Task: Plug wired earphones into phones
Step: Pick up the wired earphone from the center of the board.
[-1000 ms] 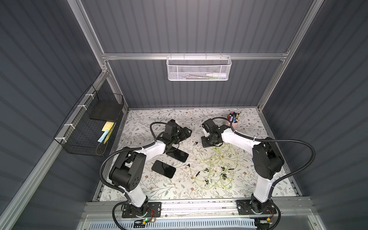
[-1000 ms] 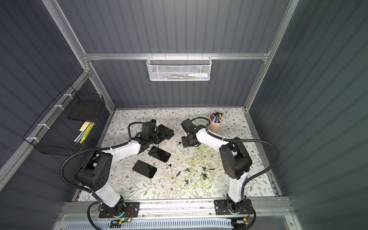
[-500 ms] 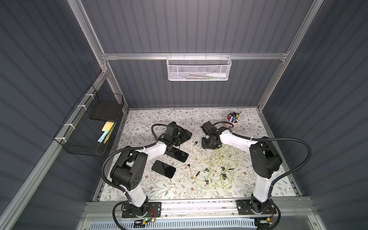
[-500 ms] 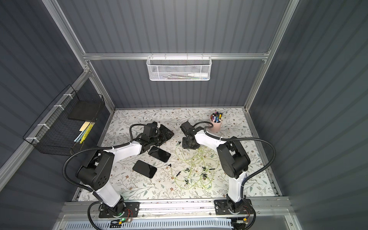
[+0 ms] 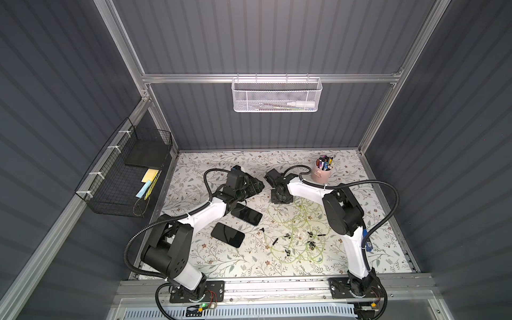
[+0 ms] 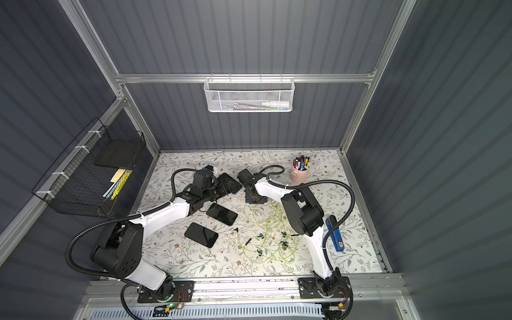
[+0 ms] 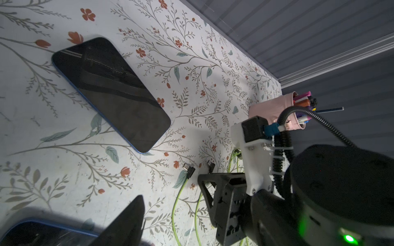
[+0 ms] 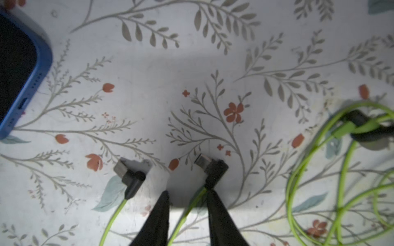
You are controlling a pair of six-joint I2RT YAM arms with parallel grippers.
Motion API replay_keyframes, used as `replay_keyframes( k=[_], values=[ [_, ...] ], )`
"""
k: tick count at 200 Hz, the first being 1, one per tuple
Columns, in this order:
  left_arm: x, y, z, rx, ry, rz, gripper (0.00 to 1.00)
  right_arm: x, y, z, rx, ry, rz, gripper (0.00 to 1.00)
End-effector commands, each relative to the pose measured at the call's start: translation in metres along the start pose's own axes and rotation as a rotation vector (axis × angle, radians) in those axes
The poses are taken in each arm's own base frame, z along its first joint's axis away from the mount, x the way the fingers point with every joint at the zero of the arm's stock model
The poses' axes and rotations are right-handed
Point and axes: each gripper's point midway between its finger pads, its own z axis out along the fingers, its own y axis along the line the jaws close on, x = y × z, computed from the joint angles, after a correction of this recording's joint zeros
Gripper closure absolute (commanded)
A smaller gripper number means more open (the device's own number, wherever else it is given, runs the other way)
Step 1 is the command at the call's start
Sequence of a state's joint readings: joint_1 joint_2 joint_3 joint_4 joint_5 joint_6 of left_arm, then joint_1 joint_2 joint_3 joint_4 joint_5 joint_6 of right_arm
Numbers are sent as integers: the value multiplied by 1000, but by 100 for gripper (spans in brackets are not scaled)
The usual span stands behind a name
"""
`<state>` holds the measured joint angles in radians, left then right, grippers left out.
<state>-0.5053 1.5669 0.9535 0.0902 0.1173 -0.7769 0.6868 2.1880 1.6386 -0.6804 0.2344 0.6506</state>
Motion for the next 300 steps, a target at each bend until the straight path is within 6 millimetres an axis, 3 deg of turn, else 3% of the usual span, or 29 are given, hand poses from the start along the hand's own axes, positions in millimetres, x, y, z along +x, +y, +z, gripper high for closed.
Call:
replay_keyframes(
  k=[1, 34, 88, 129, 159, 202, 218, 272, 300],
  values=[
    [4, 4, -6, -25, 8, 42, 20, 32, -25, 13, 123, 112, -70, 81],
    [8, 3, 2, -6, 32, 27, 20, 45, -19, 13, 52, 148, -99, 100],
    [21, -15, 27, 140, 80, -83, 21, 30, 1, -32, -198, 42, -189, 100],
    [33, -24, 32, 183, 113, -115, 26, 38, 5, -60, -299, 32, -234, 100],
    [45, -25, 33, 206, 135, -140, 34, 38, 8, -79, -367, 5, -219, 100],
    [58, -31, 34, 268, 189, -156, 55, 28, 15, -101, -452, -46, -145, 100],
    [61, -34, 34, 285, 201, -157, 62, 26, 17, -102, -471, -44, -125, 100],
    [63, -37, 32, 303, 212, -149, 69, 29, 21, -95, -481, -17, -110, 100],
    [67, -35, 36, 296, 225, -148, 83, 23, 25, -97, -497, -44, -110, 100]
  ],
)
